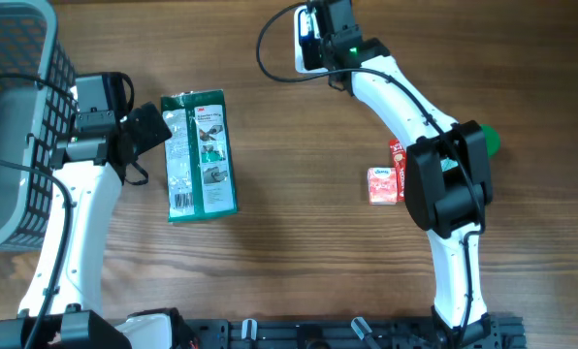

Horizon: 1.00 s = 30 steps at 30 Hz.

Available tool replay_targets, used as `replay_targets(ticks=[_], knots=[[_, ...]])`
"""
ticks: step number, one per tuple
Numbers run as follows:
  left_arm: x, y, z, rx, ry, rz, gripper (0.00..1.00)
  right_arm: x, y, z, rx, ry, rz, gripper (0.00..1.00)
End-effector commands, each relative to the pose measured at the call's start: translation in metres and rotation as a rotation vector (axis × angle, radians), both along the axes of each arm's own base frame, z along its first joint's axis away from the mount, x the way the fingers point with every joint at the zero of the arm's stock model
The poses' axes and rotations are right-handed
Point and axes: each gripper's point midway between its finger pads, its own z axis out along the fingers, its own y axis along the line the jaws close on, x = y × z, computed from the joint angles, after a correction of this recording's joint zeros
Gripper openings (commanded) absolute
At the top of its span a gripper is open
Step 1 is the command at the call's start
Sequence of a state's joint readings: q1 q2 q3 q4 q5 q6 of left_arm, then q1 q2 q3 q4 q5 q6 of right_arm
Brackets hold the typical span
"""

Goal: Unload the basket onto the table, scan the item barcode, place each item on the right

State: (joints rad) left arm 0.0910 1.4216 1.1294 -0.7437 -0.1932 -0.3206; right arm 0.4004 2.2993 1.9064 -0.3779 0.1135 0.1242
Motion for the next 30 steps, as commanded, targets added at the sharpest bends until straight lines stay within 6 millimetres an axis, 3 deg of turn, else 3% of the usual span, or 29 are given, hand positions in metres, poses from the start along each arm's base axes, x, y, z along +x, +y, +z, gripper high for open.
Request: replay_targets(ticks=[1, 5, 8, 10, 13, 15, 18, 21, 24, 30], knots=[[0.001, 0.001, 0.003, -0.005, -0.013, 0.011, 1.00, 0.007, -0.007, 0.011, 0.035, -0.029, -0.082, 0.04], [0.001, 0.001, 0.003, -0.005, -0.013, 0.011, 1.00, 0.009, -0.013, 0.026, 0.079, -0.042, -0.124, 0.04], [0.001, 0.001, 0.003, -0.005, -0.013, 0.011, 1.00, 0.008, -0.020, 0.058, 0.100, -0.084, -0.132, 0.04], [0.001, 0.001, 0.003, -0.005, -0.013, 0.011, 1.00, -0.003, -0.025, 0.094, 0.126, -0.101, -0.120, 0.04], [0.001, 0.001, 0.003, -0.005, -0.013, 0.011, 1.00, -0.026, -0.032, 0.130, 0.148, -0.087, -0.099, 0.04], [0.001, 0.001, 0.003, -0.005, -0.013, 0.011, 1.00, -0.053, -0.046, 0.151, 0.137, -0.042, -0.103, 0.04], [0.001, 0.001, 0.003, -0.005, -0.013, 0.011, 1.00, -0.100, -0.078, 0.162, 0.086, 0.077, -0.136, 0.04], [0.001, 0.001, 0.003, -0.005, -0.013, 0.011, 1.00, -0.146, -0.109, 0.146, 0.016, 0.257, -0.180, 0.04], [0.001, 0.001, 0.003, -0.005, -0.013, 0.011, 1.00, -0.184, -0.132, 0.111, -0.062, 0.462, -0.213, 0.04], [0.001, 0.001, 0.003, -0.005, -0.013, 0.011, 1.00, -0.218, -0.158, 0.029, -0.136, 0.664, -0.264, 0.05]])
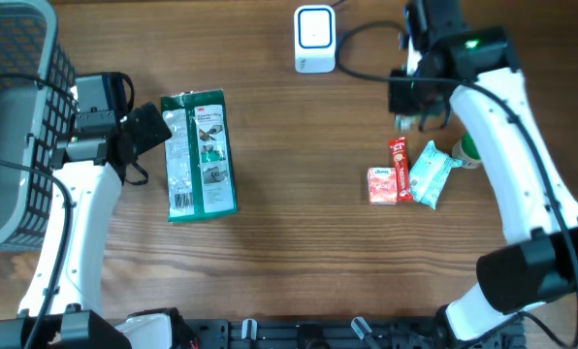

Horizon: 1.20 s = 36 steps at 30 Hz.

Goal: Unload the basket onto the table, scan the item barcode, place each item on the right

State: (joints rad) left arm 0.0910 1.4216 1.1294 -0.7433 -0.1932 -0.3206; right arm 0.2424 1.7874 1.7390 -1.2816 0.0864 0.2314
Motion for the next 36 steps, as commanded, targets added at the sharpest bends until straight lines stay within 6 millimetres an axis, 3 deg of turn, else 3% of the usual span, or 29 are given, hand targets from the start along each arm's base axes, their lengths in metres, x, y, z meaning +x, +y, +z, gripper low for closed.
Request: replay_targets(ticks=[1, 5, 8, 10, 13, 15, 17, 20, 26, 36], knots=[[0.001, 0.001, 0.003, -0.005, -0.013, 0.011, 1.00, -0.017, -0.015, -0.065, -0.034, 0.137, -0.035, 0.05], [0.001, 0.001, 0.003, -0.005, -0.013, 0.011, 1.00, -0.034, -0.028, -0.108, -0.045, 0.190, -0.061, 0.06], [0.001, 0.001, 0.003, -0.005, -0.013, 0.011, 1.00, -0.040, -0.038, -0.121, -0.068, 0.203, -0.077, 0.22], [0.001, 0.001, 0.003, -0.005, -0.013, 0.011, 1.00, -0.039, -0.038, -0.121, -0.072, 0.200, -0.073, 0.35], [0.001, 0.001, 0.003, -0.005, -0.013, 0.011, 1.00, -0.034, -0.037, -0.115, -0.070, 0.178, -0.052, 0.73], [0.001, 0.001, 0.003, -0.005, -0.013, 0.011, 1.00, -0.031, -0.036, -0.108, -0.065, 0.172, -0.052, 0.81], [0.001, 0.001, 0.003, -0.005, -0.013, 0.011, 1.00, -0.027, -0.031, -0.098, -0.038, 0.160, -0.047, 0.83], [0.001, 0.001, 0.003, -0.005, -0.013, 0.011, 1.00, -0.023, -0.002, -0.080, 0.105, 0.154, 0.003, 0.83], [0.001, 0.001, 0.003, -0.005, -0.013, 0.011, 1.00, -0.030, 0.074, -0.057, 0.437, 0.170, 0.160, 0.86], [0.001, 0.001, 0.003, -0.005, -0.013, 0.011, 1.00, -0.050, 0.151, -0.051, 0.501, 0.163, 0.289, 0.90]])
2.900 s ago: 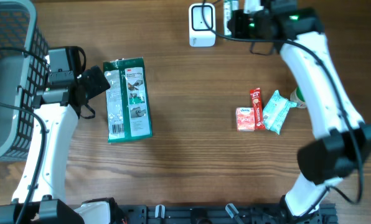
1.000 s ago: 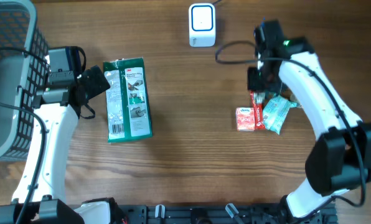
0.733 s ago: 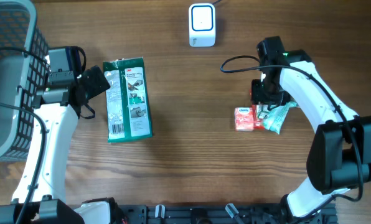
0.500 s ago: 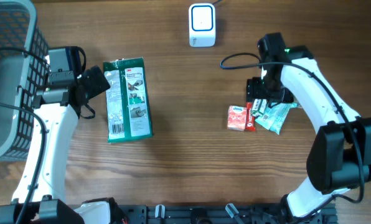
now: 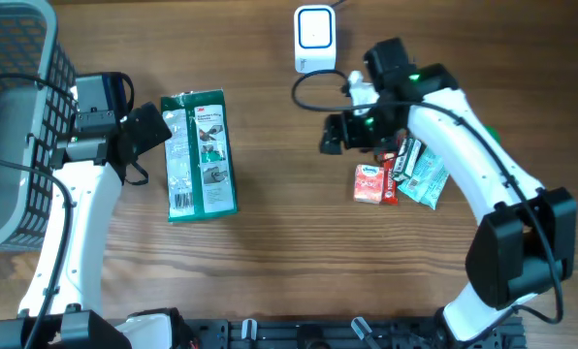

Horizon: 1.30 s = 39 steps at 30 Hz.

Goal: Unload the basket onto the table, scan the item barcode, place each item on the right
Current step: 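Move the right gripper left to the green gloves pack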

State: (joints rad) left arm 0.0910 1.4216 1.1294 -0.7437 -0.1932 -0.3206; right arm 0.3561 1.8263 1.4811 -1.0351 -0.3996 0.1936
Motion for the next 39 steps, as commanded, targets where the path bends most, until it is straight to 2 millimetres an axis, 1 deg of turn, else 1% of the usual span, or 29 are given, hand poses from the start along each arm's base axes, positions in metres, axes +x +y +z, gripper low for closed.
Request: replay_targets(ticks=[1, 3, 6, 10, 13, 16, 17, 19, 23, 26, 30, 31, 32, 39], knots=[[0.001, 0.001, 0.003, -0.005, -0.013, 0.011, 1.00, -0.011, 0.040, 0.017, 0.078, -0.020, 0.034, 0.90], [0.001, 0.001, 0.003, -0.005, -0.013, 0.010, 1.00, -0.014, 0.062, 0.020, 0.099, -0.059, 0.084, 0.91], [0.001, 0.001, 0.003, -0.005, -0.013, 0.011, 1.00, -0.022, 0.087, 0.024, 0.124, -0.101, 0.149, 0.93], [0.001, 0.001, 0.003, -0.005, -0.013, 0.011, 1.00, -0.028, 0.106, 0.025, 0.139, -0.115, 0.166, 0.93], [0.001, 0.001, 0.003, -0.005, -0.013, 0.011, 1.00, -0.026, 0.113, 0.025, 0.154, -0.122, 0.142, 0.93], [0.001, 0.001, 0.003, -0.005, -0.013, 0.011, 1.00, -0.023, 0.120, 0.025, 0.166, -0.127, 0.108, 0.87], [0.001, 0.001, 0.003, -0.005, -0.013, 0.011, 1.00, -0.021, 0.122, 0.024, 0.162, -0.133, 0.099, 0.87], [0.001, 0.001, 0.003, -0.005, -0.013, 0.010, 1.00, -0.021, 0.127, 0.021, 0.150, -0.144, 0.093, 0.87], [0.001, 0.001, 0.003, -0.005, -0.013, 0.011, 1.00, -0.026, 0.136, 0.007, 0.098, -0.162, 0.111, 0.86], [0.001, 0.001, 0.003, -0.005, -0.013, 0.011, 1.00, -0.028, 0.139, -0.003, 0.056, -0.163, 0.101, 0.88], [0.001, 0.001, 0.003, -0.005, -0.013, 0.011, 1.00, -0.025, 0.144, -0.008, 0.061, -0.171, 0.106, 0.90], [0.001, 0.001, 0.003, -0.005, -0.013, 0.011, 1.00, -0.023, 0.146, -0.007, 0.068, -0.180, 0.105, 0.92], [0.001, 0.001, 0.003, -0.005, -0.013, 0.011, 1.00, -0.023, 0.146, -0.007, 0.070, -0.182, 0.105, 1.00], [0.001, 0.001, 0.003, -0.005, -0.013, 0.011, 1.00, -0.021, 0.145, -0.008, 0.065, -0.174, 0.077, 1.00]])
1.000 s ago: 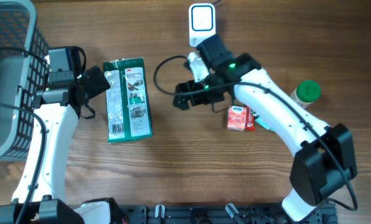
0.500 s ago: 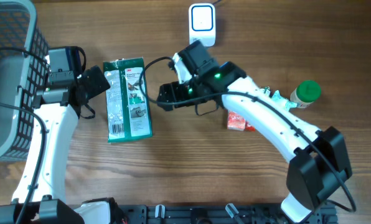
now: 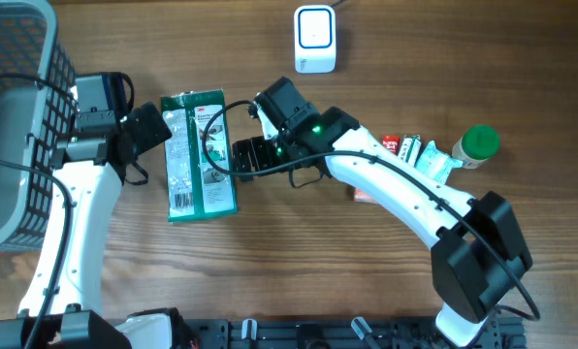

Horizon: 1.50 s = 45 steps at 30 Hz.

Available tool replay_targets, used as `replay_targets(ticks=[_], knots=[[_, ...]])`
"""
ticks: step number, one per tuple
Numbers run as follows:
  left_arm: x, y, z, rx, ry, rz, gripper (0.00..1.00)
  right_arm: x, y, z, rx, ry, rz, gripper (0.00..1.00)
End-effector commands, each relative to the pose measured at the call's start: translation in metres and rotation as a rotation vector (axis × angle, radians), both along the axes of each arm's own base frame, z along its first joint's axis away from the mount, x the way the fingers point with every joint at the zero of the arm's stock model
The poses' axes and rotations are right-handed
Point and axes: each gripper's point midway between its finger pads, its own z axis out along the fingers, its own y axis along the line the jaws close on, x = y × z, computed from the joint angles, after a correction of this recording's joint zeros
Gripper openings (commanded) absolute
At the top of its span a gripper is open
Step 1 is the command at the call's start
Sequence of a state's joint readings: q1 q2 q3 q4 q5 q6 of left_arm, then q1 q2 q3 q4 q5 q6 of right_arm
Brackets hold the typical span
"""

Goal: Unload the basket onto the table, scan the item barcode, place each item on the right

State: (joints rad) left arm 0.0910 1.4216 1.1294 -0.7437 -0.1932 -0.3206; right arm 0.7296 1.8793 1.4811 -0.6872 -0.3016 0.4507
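A green flat package [image 3: 200,155] lies on the table left of centre, its white label side up. The white barcode scanner [image 3: 315,39] stands at the far edge. My right gripper [image 3: 235,156] reaches in from the right to the package's right edge, its jaws apparently spread and nothing held. At the package's upper left corner sits my left gripper [image 3: 153,128], open and holding nothing.
A grey wire basket [image 3: 17,116] stands at the far left. At the right lie a red packet [image 3: 393,145], a teal packet [image 3: 431,155] and a green-lidded bottle [image 3: 478,142]. A small red box [image 3: 363,196] peeks out from under the right arm.
My right gripper has moved left from above the small packets to the right edge of the green package. The packets and bottle now show uncovered. The left arm has not moved.
My right gripper was first over the scanner at the far edge. Then it was at the right, above the small packets. Then it hovered left of them, and now it is at the green package. The package, scanner and left arm stayed put.
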Motion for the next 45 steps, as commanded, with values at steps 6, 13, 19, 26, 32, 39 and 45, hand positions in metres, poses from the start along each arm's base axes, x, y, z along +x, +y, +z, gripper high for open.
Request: replay_targets(ticks=[6, 13, 19, 26, 32, 39, 45], knots=[[0.001, 0.001, 0.003, -0.005, -0.013, 0.011, 1.00, 0.017, -0.008, -0.007, -0.034, -0.023, -0.099, 1.00], [0.001, 0.001, 0.003, -0.005, -0.013, 0.011, 1.00, 0.020, -0.006, -0.005, -0.015, -0.016, -0.132, 0.99], [0.004, 0.001, 0.005, -0.003, -0.027, 0.010, 1.00, 0.023, -0.010, -0.007, -0.031, -0.024, -0.144, 1.00], [0.027, -0.012, 0.015, -0.085, -0.137, -0.013, 1.00, 0.022, -0.017, -0.010, -0.053, -0.011, -0.148, 0.99], [0.005, -0.038, -0.006, -0.223, -0.012, -0.073, 0.04, 0.027, -0.023, -0.010, -0.053, -0.010, -0.165, 1.00], [-0.009, -0.009, -0.064, -0.110, 0.135, 0.080, 0.04, 0.034, -0.029, -0.010, -0.066, -0.022, -0.190, 1.00], [0.001, -0.009, -0.111, -0.100, 0.203, 0.043, 0.04, 0.040, -0.028, -0.015, -0.071, -0.036, -0.204, 1.00]])
